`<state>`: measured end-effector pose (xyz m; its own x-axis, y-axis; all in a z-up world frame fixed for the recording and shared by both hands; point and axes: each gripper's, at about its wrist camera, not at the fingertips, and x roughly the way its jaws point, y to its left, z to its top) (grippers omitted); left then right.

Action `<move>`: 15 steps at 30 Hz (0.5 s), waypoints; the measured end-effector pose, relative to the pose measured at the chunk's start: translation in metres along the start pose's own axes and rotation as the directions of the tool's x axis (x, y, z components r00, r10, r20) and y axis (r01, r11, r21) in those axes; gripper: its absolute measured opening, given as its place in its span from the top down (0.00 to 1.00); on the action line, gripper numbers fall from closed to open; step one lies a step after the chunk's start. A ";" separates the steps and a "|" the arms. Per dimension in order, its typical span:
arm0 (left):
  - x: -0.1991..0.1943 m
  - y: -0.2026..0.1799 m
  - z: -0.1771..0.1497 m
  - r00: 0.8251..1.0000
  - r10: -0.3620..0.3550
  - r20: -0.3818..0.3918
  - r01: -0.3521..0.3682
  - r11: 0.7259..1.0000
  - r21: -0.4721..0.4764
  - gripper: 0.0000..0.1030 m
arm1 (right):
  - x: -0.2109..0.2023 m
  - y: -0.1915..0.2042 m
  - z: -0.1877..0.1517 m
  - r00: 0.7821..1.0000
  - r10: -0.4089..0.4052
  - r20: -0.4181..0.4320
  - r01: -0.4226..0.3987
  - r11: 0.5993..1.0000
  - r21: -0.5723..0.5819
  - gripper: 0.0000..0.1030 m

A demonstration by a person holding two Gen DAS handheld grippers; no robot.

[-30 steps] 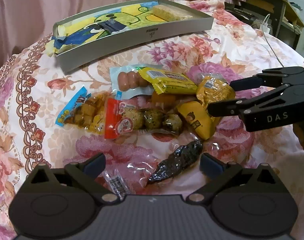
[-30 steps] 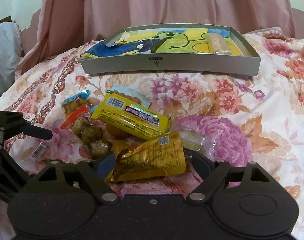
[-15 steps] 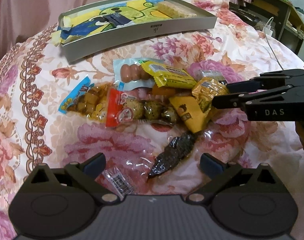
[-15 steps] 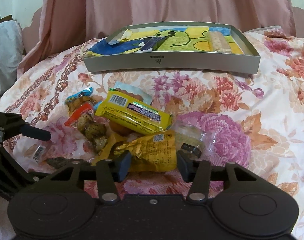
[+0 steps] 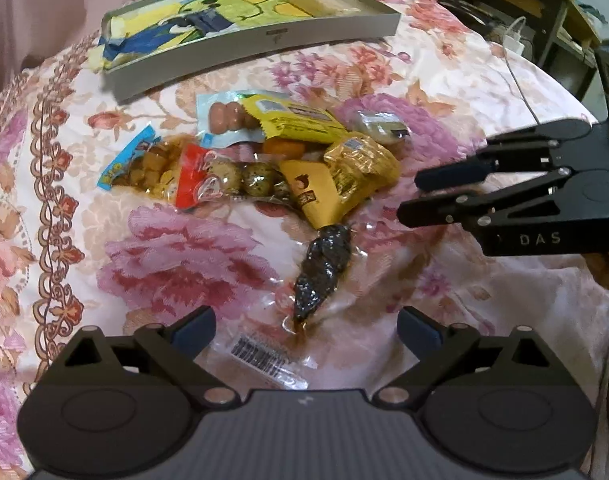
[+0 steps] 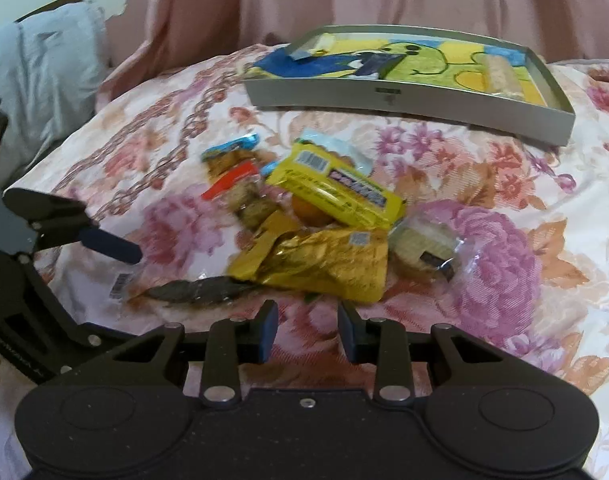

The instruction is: Organize snacks

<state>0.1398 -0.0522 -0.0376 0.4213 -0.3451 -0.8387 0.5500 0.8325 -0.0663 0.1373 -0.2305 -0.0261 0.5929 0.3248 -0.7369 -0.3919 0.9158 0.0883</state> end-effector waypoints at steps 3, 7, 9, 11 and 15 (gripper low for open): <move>0.001 -0.004 0.005 1.000 0.018 0.010 -0.018 1.000 0.008 0.04 | 0.000 -0.002 0.001 0.999 -0.022 0.027 0.022 1.000 -0.007 0.51; 0.008 -0.012 0.012 0.999 0.038 0.009 -0.038 0.998 0.042 0.05 | 0.011 -0.009 0.013 0.996 0.014 0.088 -0.016 1.000 0.019 0.45; 0.012 -0.014 0.014 0.999 0.036 0.002 -0.036 0.998 0.059 0.08 | 0.018 -0.013 0.022 0.992 0.064 0.111 -0.069 0.997 0.039 0.42; 0.016 -0.016 0.015 0.999 0.042 -0.004 -0.042 0.997 0.063 0.10 | 0.026 -0.016 0.030 0.986 0.110 0.128 -0.115 0.993 0.037 0.36; 0.020 -0.015 0.014 0.999 0.044 -0.011 -0.043 0.997 0.063 0.13 | 0.050 -0.026 0.044 0.987 0.130 0.100 -0.134 0.990 0.034 0.31</move>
<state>0.1498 -0.0780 -0.0463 0.4369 -0.3033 -0.8468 0.5756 0.8177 0.0041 0.2079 -0.2274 -0.0356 0.6041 0.4630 -0.6487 -0.4435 0.8716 0.2091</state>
